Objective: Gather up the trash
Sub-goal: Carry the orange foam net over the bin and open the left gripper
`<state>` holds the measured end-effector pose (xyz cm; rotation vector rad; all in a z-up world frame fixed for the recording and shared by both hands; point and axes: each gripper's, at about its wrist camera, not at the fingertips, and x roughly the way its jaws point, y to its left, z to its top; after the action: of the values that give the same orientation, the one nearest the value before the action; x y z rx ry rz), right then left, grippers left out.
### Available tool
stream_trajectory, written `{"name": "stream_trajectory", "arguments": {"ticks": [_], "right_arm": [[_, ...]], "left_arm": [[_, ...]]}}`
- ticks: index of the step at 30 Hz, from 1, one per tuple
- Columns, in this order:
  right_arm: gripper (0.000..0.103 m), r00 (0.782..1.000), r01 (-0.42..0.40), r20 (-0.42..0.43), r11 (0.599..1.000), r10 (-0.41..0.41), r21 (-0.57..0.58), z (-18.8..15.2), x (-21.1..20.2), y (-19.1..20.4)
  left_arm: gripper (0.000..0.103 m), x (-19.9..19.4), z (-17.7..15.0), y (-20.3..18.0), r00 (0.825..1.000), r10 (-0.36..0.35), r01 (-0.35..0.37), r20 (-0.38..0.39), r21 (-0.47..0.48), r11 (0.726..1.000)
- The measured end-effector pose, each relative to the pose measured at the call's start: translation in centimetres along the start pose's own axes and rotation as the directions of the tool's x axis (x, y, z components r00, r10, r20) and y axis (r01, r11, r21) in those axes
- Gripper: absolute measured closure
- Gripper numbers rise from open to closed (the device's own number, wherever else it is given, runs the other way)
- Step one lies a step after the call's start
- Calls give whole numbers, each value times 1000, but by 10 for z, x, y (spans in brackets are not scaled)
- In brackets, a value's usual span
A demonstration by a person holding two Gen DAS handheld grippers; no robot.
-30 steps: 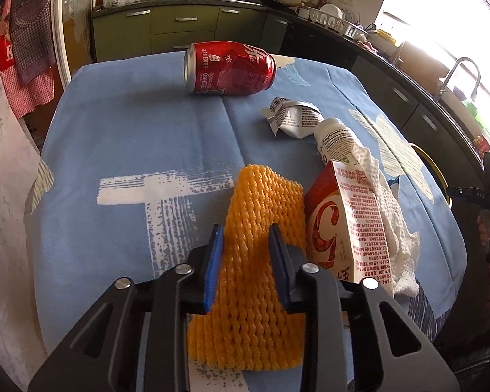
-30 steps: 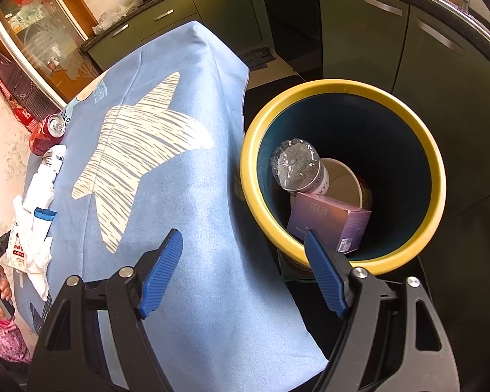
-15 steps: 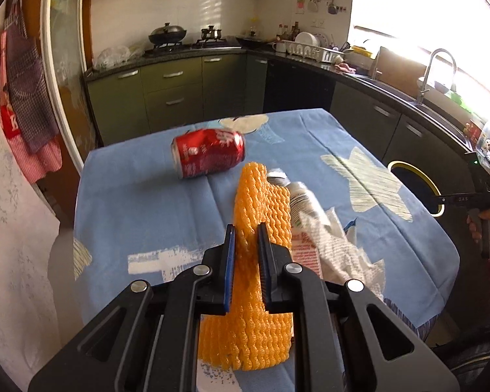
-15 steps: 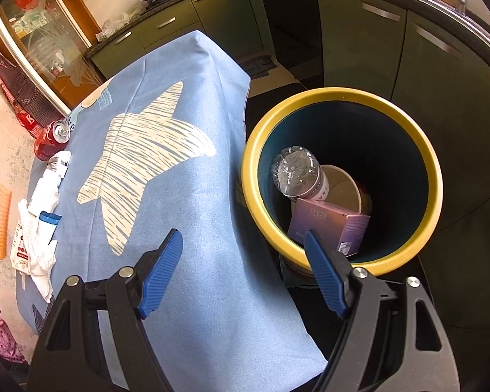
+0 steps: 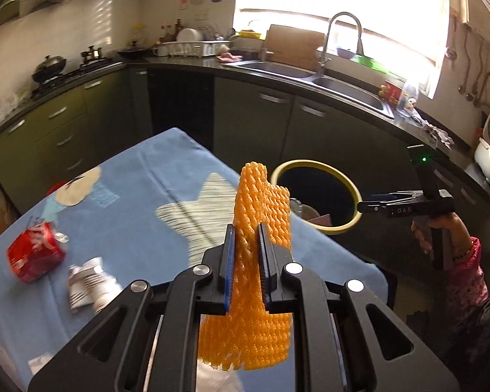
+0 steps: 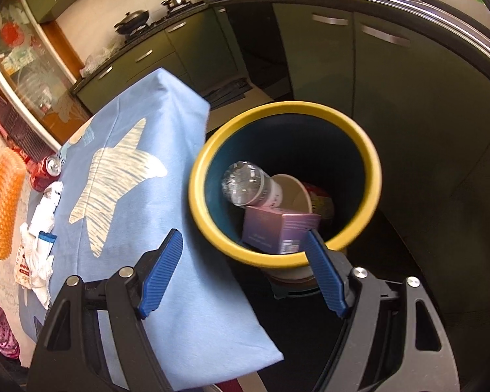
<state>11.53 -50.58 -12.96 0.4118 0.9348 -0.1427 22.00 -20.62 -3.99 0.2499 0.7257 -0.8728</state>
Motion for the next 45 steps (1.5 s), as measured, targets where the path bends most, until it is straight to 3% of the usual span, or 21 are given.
{"name": "stream_trajectory", "arguments": {"ticks": [8,16,19,23,24,26,29,35,41,45], "right_arm": [[30,999,22,31,994,-25,104,-14,-17,-51],[30,996,60,48,982,-70,178,-27,-32,-88],[30,996,62,52,980,-73,189,-29,-35,-93],[30,996,58,53,981,-69,185,-29,-35,-92],[30,996,57,53,982,-67,181,-30,-36,-91],[30,997,54,51,983,-64,176,-30,-35,-89],[30,997,48,54,983,-58,178,-30,-35,-89],[30,998,21,51,987,-29,158,-27,-28,-78],[30,999,-18,31,996,15,85,-22,-16,-43],[30,997,-71,2,997,71,-1,-22,-5,-1]], "left_arm": [[89,119,68,-87,984,-153,162,-88,102,982],[88,217,105,-147,972,-183,205,-149,150,967],[81,243,110,-153,972,-176,199,-158,144,969],[57,269,113,-155,975,-153,172,-164,109,979],[54,268,114,-154,976,-150,167,-160,102,981],[37,257,116,-150,979,-154,166,-133,86,982],[31,224,117,-139,989,-128,134,-74,85,987],[9,114,101,-106,994,-68,64,86,46,997],[5,15,58,-67,976,63,-58,208,-31,998],[5,-42,17,-36,937,215,-193,275,-103,976]]}}
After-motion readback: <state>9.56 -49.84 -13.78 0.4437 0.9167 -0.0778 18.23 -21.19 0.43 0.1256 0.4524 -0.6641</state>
